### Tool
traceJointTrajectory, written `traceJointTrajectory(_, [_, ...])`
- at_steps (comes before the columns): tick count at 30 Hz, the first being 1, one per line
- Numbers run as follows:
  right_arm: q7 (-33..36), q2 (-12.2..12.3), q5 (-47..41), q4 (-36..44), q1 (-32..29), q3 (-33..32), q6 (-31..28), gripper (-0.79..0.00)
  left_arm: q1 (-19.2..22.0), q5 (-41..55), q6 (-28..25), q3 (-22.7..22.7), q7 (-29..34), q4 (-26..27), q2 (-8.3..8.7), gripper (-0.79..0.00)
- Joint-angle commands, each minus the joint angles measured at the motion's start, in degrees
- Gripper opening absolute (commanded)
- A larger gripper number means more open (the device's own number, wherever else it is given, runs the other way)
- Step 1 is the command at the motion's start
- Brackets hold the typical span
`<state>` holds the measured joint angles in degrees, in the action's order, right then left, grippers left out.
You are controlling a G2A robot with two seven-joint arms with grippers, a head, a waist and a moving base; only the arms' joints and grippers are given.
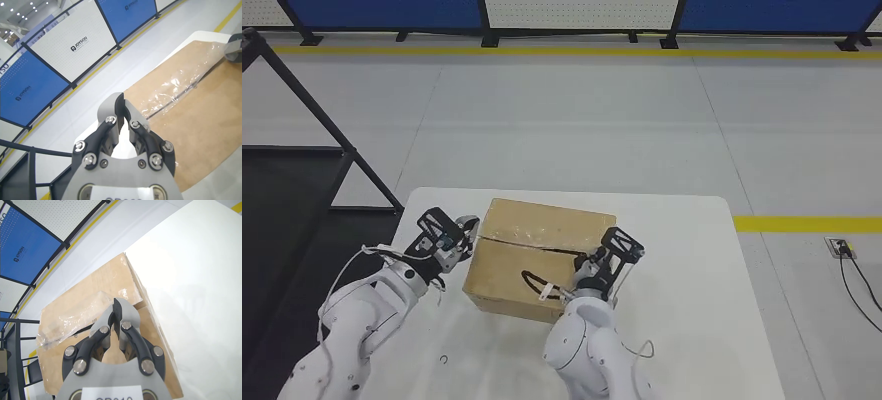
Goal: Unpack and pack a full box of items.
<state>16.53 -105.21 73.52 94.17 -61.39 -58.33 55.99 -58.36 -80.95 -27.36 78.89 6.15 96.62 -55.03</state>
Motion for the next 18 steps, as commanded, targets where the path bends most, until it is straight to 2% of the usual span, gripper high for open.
traceJointTrajectory(1, [0.2,0.2,1.3,1.0,-0.8,0.5,-0.4,-0.785,1.0,-0.1,-0.5,-0.4,0.0,-1.1,-0.10,-0.785])
traceJointTrajectory(11, [2.3,0.6,8.0,1.5,-2.2,1.6,0.0,-0.785,3.1,-0.6,-6.1,-2.4,0.8,-2.3,-0.23,-0.785])
traceJointTrajectory(18, [5.4,0.2,10.9,-0.5,-0.6,2.1,2.0,-0.785,3.1,-1.4,-5.7,-3.2,0.1,-1.8,-0.41,-0.785])
